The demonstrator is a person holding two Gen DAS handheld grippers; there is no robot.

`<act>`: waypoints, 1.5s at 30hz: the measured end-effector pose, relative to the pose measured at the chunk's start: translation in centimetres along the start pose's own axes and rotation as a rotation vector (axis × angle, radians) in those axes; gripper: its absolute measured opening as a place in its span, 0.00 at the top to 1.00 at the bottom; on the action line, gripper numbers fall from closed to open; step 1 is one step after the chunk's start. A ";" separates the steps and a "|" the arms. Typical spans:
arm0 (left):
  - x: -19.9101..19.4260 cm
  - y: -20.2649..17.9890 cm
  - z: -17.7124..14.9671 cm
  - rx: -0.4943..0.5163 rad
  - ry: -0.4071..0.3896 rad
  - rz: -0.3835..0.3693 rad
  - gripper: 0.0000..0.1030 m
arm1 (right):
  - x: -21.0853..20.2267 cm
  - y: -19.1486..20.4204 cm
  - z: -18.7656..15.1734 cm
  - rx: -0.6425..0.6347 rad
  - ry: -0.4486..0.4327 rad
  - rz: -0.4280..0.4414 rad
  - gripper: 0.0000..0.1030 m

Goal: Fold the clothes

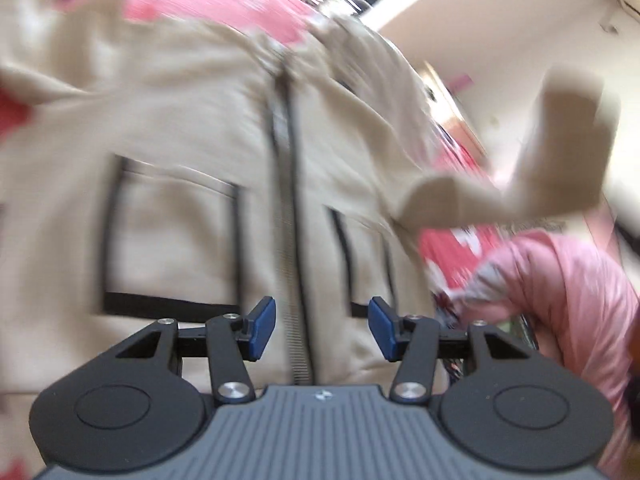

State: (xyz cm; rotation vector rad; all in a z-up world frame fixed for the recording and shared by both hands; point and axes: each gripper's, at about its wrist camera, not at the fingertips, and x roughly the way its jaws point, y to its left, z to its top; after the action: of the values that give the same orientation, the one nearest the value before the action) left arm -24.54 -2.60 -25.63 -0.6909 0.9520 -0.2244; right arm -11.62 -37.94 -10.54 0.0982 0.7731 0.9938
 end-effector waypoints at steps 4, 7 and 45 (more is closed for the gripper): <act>-3.2 1.4 0.2 0.013 -0.040 0.084 0.50 | 7.4 2.3 -9.3 -0.060 0.330 -0.030 0.93; -4.0 0.9 0.6 0.083 -0.037 0.106 0.49 | 9.0 3.5 -13.9 -0.038 0.428 -0.059 0.93; 14.2 -9.4 1.6 0.780 0.380 0.034 0.94 | 8.2 -9.3 -24.4 1.125 -0.093 -0.034 0.56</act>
State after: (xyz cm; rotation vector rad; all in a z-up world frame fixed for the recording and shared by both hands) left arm -13.94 -15.68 -28.63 0.0944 1.1274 -0.6705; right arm -17.71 -43.12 -36.70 1.0858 1.1626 0.4142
